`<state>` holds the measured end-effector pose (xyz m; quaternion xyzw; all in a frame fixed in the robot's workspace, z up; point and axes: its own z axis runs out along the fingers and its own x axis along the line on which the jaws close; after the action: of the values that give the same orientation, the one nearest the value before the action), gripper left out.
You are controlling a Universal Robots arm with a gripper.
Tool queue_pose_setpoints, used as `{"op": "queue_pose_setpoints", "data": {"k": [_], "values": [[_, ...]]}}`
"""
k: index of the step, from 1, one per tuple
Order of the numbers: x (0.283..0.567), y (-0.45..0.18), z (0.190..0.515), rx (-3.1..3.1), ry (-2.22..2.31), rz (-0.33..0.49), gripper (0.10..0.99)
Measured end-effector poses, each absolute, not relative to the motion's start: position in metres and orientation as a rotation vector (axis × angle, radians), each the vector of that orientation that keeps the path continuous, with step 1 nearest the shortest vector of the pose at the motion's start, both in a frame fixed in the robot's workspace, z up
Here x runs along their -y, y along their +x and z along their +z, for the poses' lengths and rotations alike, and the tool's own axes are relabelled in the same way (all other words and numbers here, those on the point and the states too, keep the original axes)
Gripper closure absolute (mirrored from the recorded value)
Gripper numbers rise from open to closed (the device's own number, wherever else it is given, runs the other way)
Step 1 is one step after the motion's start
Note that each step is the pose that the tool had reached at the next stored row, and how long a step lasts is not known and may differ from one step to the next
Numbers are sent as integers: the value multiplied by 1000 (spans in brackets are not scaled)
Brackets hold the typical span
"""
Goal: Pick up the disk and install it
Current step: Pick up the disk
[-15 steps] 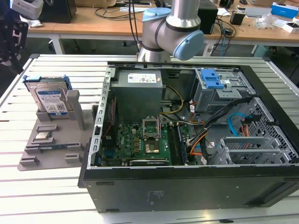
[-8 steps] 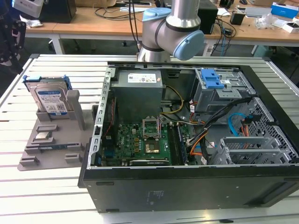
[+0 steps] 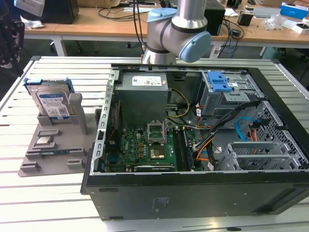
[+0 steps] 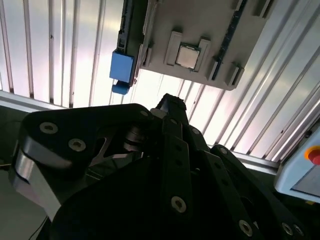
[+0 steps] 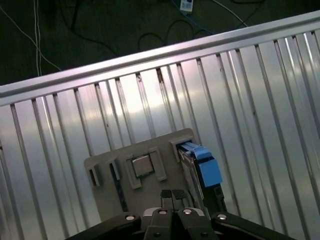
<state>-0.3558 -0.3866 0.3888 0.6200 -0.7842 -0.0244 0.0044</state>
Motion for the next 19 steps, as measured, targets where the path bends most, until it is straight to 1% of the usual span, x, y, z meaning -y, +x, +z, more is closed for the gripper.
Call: {"op": "queue_pose_setpoints", "data": {"k": [19], "values": [[387, -356, 389, 2247, 2175, -75, 980]]}}
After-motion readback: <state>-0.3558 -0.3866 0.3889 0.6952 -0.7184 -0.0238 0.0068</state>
